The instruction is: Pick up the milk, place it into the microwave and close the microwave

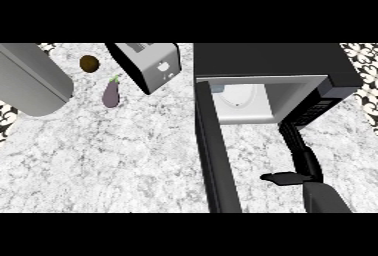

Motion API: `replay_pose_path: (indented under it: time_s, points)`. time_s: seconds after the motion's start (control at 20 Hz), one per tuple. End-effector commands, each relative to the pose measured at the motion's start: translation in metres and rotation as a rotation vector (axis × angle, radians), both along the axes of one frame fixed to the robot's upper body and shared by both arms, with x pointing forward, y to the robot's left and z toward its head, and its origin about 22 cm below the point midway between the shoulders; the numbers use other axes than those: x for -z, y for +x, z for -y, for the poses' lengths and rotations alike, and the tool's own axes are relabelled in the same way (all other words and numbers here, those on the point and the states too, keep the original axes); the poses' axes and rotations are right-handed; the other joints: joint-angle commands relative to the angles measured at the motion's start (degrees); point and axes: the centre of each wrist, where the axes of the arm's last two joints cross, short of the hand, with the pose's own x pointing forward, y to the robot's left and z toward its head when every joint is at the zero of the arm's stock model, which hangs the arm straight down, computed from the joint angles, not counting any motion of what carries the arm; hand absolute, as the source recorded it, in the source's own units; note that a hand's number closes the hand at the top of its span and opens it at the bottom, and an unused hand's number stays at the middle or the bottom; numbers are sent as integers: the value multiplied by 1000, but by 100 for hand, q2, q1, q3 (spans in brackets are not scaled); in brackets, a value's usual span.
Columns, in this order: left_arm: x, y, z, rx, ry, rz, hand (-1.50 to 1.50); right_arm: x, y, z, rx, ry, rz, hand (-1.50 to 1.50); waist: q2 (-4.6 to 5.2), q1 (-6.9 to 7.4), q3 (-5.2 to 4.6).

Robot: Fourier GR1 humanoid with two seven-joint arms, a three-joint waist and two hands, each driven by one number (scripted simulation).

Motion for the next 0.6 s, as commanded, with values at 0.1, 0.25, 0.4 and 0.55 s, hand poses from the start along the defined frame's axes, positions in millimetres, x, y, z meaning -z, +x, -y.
replay_pose_path:
  time_s: [0.1, 0.25, 0.4, 0.55]
  points:
    - [11, 14, 26, 110, 38, 15, 150, 12, -50, 35, -34, 91, 73, -150, 32, 22, 12]
    - [15, 32, 30, 145, 3, -47, 150, 18, -74, 40, -27, 122, 75, -150, 49, -14, 11]
    - [24, 46, 39, 173, 48, -57, 150, 18, -83, 39, -13, 135, 81, -150, 49, 0, 11]
    - [32, 59, 50, 231, 93, -40, 150, 8, -100, 65, -9, 117, 79, -150, 51, -14, 10]
